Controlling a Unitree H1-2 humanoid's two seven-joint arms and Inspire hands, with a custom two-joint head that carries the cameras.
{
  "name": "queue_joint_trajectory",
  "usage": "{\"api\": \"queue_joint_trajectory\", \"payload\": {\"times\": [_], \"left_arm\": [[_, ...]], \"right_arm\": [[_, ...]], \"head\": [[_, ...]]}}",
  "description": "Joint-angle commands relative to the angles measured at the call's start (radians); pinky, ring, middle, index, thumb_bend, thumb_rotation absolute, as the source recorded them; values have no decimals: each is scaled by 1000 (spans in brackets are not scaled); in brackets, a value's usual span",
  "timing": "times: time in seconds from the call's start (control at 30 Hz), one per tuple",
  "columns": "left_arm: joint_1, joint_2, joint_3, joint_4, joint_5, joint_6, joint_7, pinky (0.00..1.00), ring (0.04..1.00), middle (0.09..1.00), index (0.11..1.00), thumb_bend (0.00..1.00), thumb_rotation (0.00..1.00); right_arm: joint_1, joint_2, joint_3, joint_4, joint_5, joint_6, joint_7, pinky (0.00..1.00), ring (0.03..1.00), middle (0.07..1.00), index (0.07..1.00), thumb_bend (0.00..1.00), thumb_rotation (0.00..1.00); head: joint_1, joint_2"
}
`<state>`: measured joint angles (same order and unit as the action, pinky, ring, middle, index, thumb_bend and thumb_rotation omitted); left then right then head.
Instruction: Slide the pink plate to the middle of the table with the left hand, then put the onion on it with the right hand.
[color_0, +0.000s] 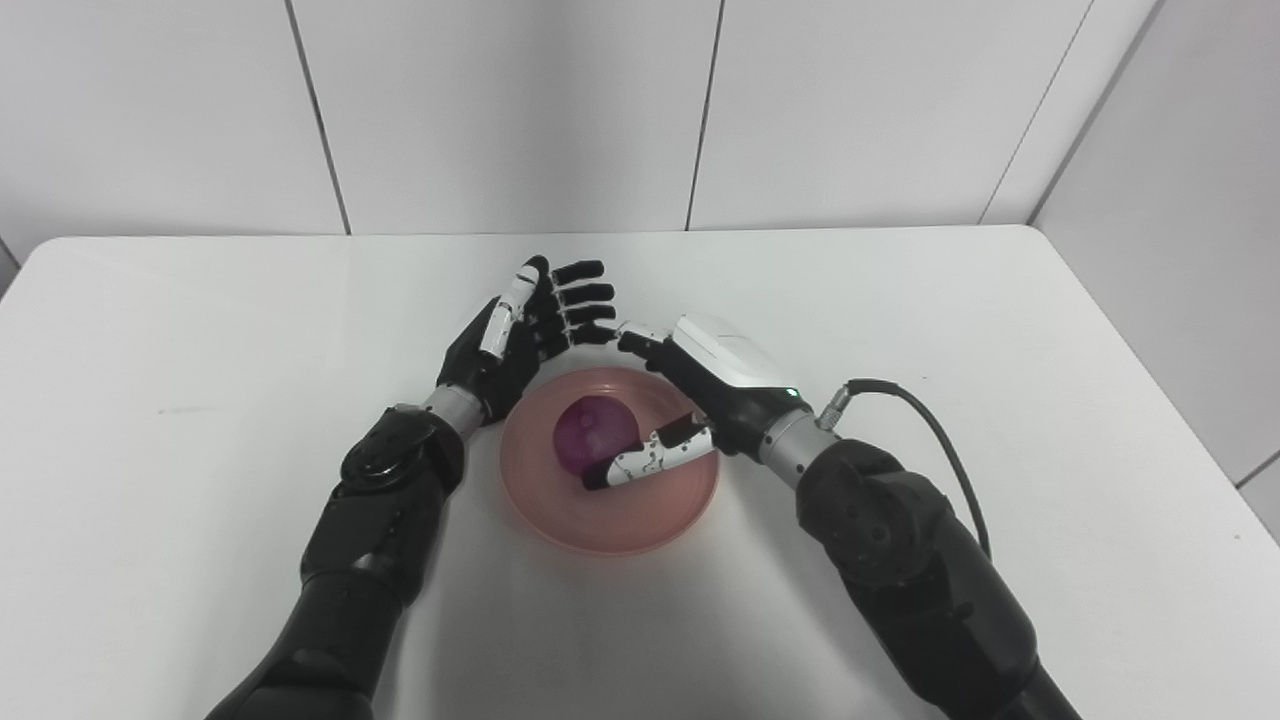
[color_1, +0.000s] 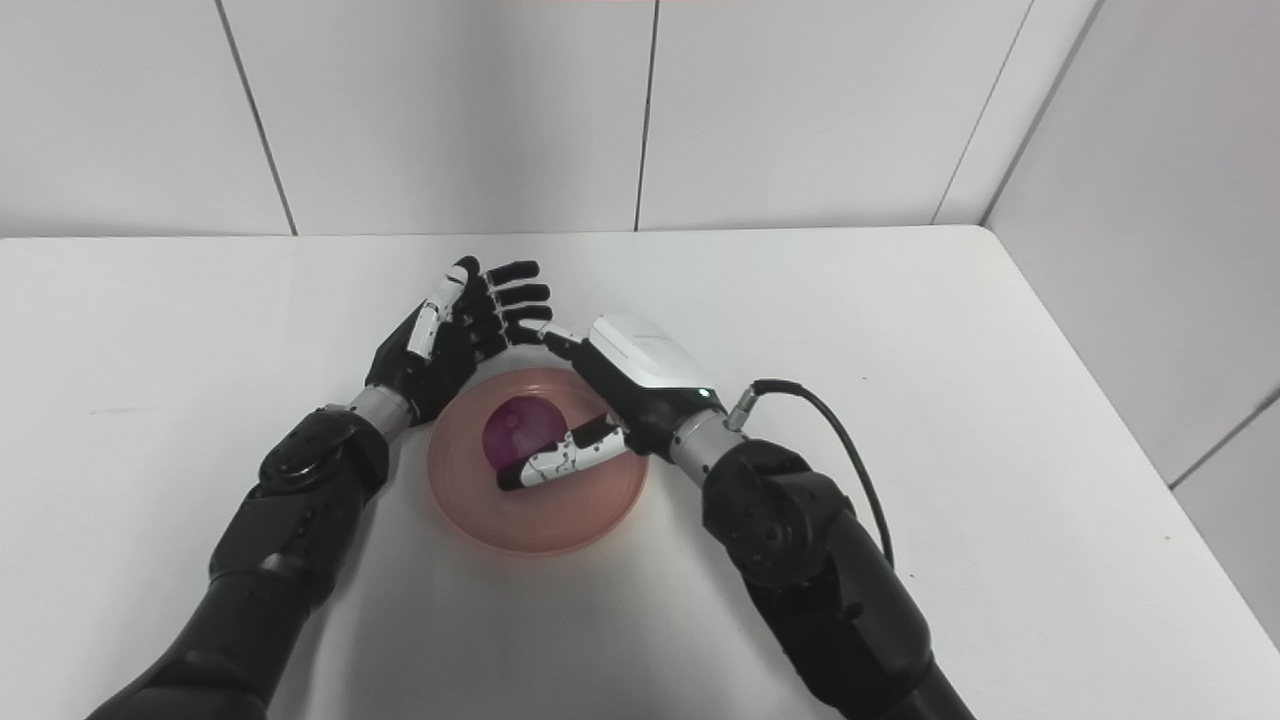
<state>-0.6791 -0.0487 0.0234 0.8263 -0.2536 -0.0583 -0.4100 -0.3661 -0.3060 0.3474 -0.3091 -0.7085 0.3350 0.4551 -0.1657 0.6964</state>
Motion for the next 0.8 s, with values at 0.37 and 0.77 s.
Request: {"api": "queue_joint_trajectory", "payload": {"times": [0.37, 0.77], "left_arm": [[-9, -1, -7, 0, 17, -1, 10, 680, 707, 718, 694, 337, 1000], [15, 17, 4, -34, 29, -8, 36, 697, 729, 747, 724, 352, 1000]], "right_arm": [[10, -10, -168, -48, 100, -63, -135, 760, 858, 906, 908, 1000, 482], [108, 25, -249, -11, 176, -170, -308, 637, 752, 887, 896, 1000, 514]], "head": [[4, -3], [11, -4]]}}
